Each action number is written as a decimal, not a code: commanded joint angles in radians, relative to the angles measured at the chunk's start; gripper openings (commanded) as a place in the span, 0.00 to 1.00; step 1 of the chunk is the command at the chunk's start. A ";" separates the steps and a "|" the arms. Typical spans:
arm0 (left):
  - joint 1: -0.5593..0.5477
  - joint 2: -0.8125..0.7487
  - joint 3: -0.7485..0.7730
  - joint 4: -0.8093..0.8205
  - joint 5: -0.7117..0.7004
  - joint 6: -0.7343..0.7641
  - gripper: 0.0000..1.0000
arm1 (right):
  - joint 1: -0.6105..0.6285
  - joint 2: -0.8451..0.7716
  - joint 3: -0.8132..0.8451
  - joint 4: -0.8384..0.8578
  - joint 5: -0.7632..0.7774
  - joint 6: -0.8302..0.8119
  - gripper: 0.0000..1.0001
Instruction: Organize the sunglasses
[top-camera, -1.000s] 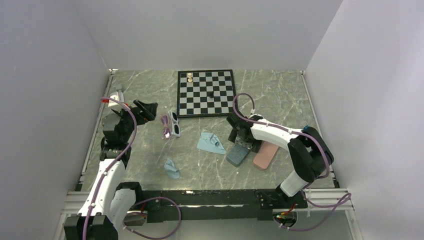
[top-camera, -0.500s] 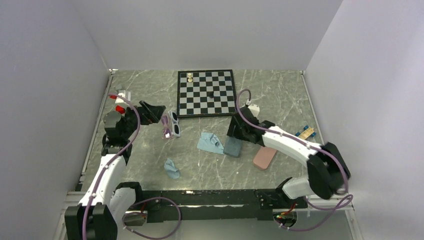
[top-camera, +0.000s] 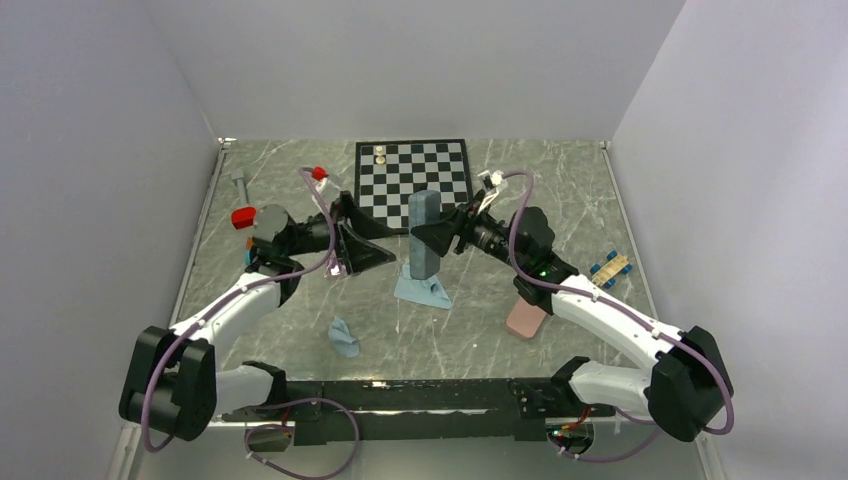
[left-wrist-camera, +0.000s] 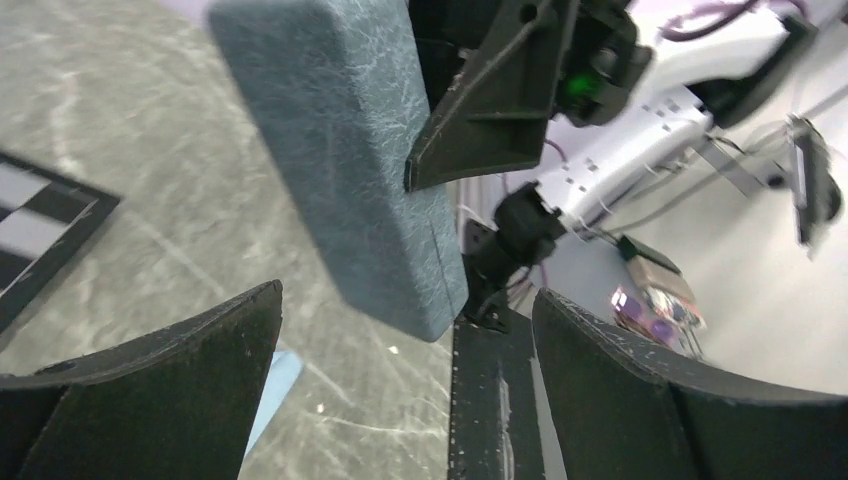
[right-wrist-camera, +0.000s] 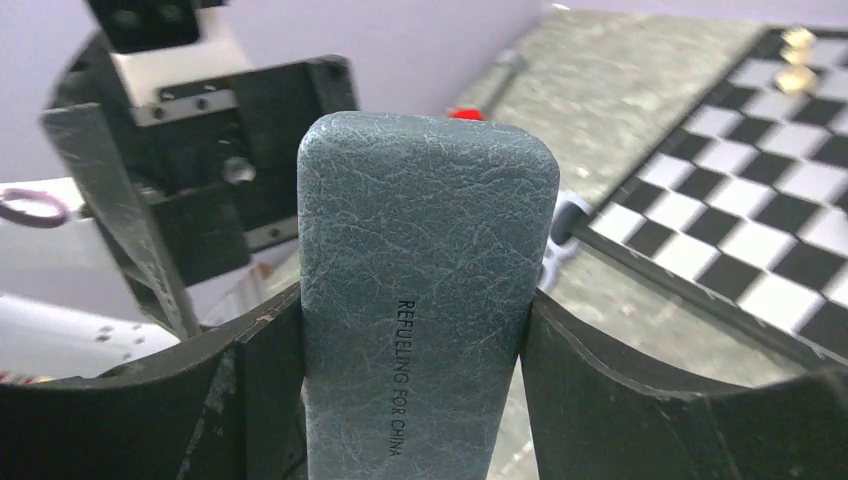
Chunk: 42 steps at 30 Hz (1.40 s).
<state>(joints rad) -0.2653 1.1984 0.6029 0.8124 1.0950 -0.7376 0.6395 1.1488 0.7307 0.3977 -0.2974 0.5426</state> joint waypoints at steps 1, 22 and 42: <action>-0.085 0.007 0.076 0.081 0.089 0.029 0.99 | -0.006 -0.014 -0.013 0.381 -0.245 0.057 0.36; -0.174 0.104 0.176 0.134 0.061 -0.029 0.99 | 0.000 0.075 -0.016 0.602 -0.346 0.169 0.30; -0.206 0.332 0.269 0.803 0.221 -0.526 0.02 | 0.002 0.094 0.083 0.401 -0.595 0.003 0.14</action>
<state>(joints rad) -0.4454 1.5162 0.8154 1.3911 1.2564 -1.1294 0.6220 1.2701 0.7456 0.9115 -0.7315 0.6460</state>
